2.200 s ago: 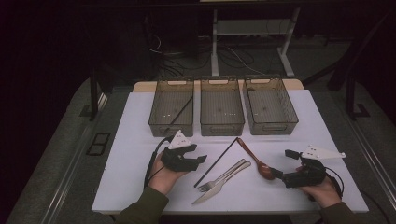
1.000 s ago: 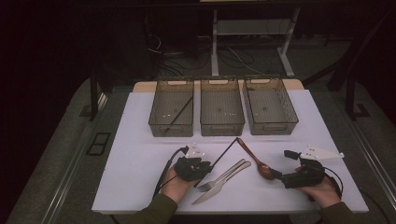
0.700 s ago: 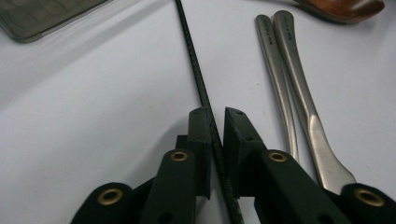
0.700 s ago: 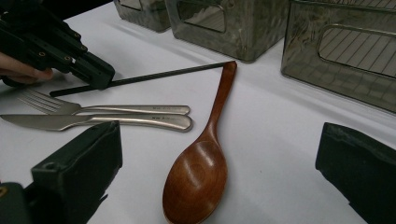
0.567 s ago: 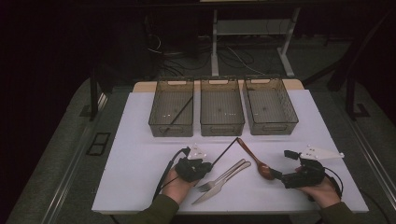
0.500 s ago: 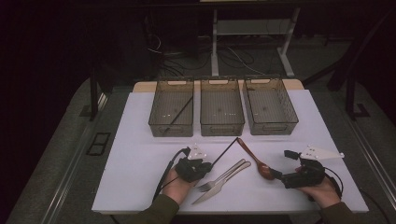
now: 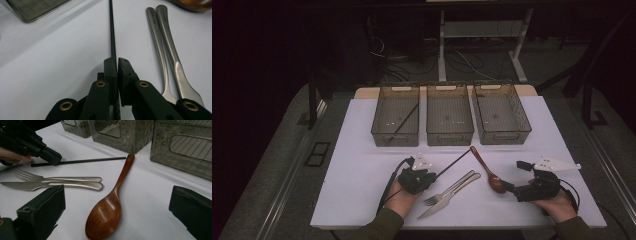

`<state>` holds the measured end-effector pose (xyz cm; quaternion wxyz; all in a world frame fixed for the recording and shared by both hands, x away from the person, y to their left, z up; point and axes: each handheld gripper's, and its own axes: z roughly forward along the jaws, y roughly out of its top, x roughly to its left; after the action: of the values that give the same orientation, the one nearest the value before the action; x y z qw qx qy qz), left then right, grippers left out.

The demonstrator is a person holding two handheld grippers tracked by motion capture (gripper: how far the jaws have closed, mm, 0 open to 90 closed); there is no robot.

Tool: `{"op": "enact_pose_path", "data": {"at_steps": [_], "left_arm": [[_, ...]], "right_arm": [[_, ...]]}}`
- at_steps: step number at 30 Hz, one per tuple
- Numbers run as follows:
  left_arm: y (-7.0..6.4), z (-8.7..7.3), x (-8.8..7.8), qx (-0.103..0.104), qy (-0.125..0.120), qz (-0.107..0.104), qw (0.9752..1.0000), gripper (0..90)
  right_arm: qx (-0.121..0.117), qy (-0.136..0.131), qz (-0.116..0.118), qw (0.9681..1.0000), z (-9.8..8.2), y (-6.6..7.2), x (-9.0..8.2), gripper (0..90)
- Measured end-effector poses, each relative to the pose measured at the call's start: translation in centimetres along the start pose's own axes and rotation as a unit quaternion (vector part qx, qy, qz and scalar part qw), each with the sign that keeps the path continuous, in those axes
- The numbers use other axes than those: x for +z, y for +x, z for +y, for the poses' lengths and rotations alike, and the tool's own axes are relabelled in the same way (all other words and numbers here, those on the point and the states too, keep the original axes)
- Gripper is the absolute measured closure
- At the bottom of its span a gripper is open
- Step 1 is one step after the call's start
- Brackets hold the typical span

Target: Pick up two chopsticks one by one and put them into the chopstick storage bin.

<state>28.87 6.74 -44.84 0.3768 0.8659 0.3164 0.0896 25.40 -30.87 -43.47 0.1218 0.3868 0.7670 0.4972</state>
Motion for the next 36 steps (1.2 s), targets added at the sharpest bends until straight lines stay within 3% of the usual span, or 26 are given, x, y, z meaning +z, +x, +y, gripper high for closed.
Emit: {"op": "enact_pose_path", "data": {"at_steps": [19,36], "left_arm": [[1.7,0.4,-2.6,0.008,-0.012,-0.031,0.9994,85.3],[2.2,1.5,-5.5,0.03,-0.03,-0.074,0.9963,85.2]], "right_arm": [[0.0,0.0,-0.001,1.0,0.0,0.0,0.0,0.0],[-0.001,0.0,-0.002,1.0,0.0,0.0,0.0,0.0]]}}
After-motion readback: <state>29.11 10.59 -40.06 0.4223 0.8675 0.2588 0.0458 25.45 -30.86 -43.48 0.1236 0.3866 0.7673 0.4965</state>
